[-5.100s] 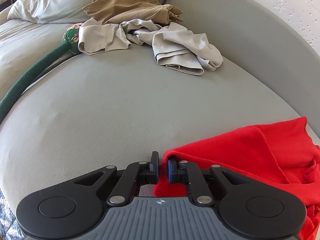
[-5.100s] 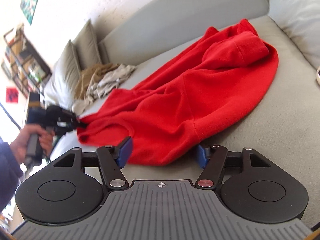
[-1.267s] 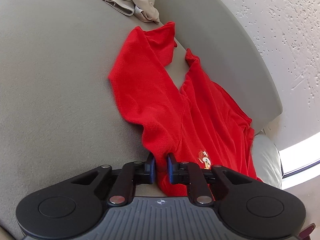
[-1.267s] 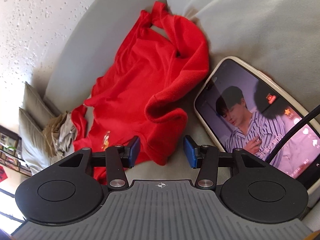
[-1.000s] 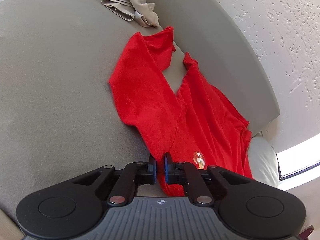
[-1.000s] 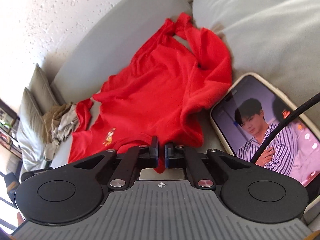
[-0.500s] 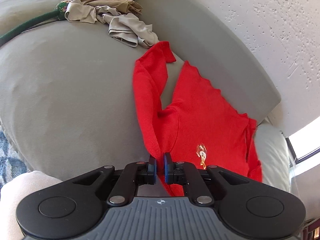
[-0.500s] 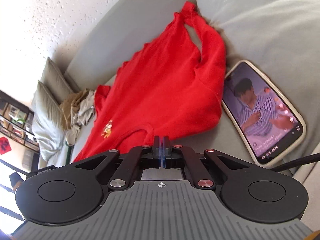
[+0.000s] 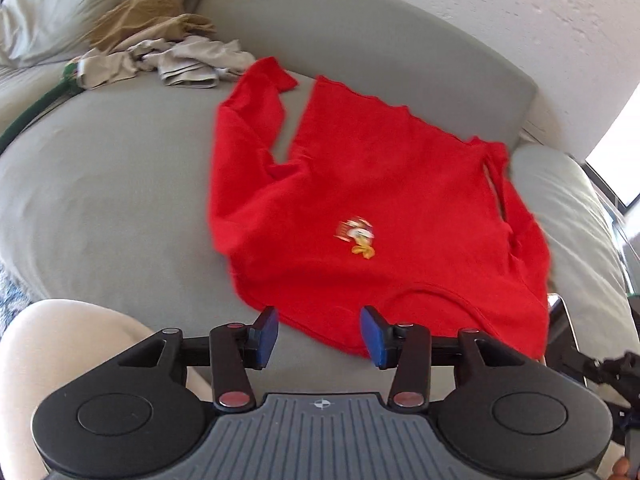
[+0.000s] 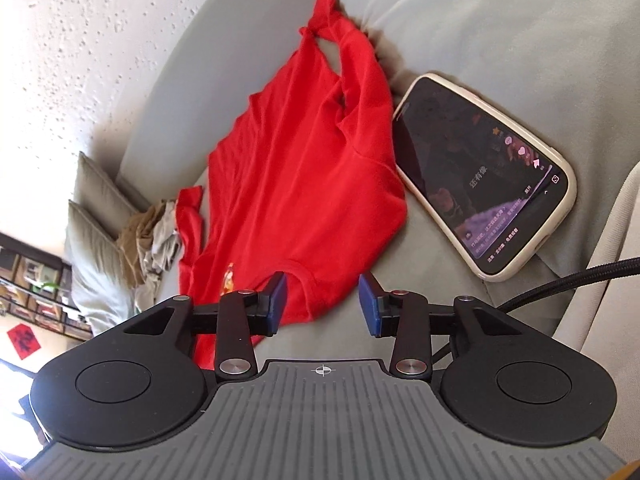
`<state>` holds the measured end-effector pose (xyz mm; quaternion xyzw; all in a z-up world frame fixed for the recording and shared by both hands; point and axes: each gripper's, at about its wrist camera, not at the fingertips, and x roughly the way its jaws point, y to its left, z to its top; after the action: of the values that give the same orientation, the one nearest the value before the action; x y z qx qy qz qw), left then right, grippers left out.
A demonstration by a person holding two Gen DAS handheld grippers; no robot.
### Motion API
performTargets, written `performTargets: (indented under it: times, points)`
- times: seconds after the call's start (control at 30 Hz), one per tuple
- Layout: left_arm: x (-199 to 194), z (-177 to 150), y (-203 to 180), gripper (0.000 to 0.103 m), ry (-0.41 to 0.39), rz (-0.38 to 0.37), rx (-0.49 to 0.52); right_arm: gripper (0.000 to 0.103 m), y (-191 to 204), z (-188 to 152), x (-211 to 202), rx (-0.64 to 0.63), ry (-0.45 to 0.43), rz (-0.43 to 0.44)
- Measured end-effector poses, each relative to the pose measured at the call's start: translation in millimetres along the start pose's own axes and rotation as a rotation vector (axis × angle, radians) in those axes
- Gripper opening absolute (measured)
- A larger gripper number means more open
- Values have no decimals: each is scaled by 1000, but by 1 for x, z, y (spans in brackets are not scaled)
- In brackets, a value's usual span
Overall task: Fold clothes
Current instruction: 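Lower the red shirt flat onto the bed and open both grippers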
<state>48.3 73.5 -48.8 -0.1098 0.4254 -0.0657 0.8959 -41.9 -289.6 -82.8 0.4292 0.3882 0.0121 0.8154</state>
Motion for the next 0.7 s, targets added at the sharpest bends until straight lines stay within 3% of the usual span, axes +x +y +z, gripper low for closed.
performTargets:
  times: [0.13, 0.23, 0.4, 0.6, 0.7]
  points:
    - [8, -16, -34, 48, -10, -21, 155, 45, 0, -2, 1, -6, 5, -15]
    - [11, -22, -43, 50, 12, -65, 177, 45, -1, -2, 0, -5, 8, -17]
    - [9, -24, -52, 50, 22, -37, 189, 48, 2, 3, -13, -28, -25, -17]
    - [-12, -10, -68, 53, -22, -62, 207, 51, 22, 23, -64, -102, -217, -17]
    - [-19, 3, -84, 56, -54, -99, 227, 68, 39, 38, -95, -183, -338, -33]
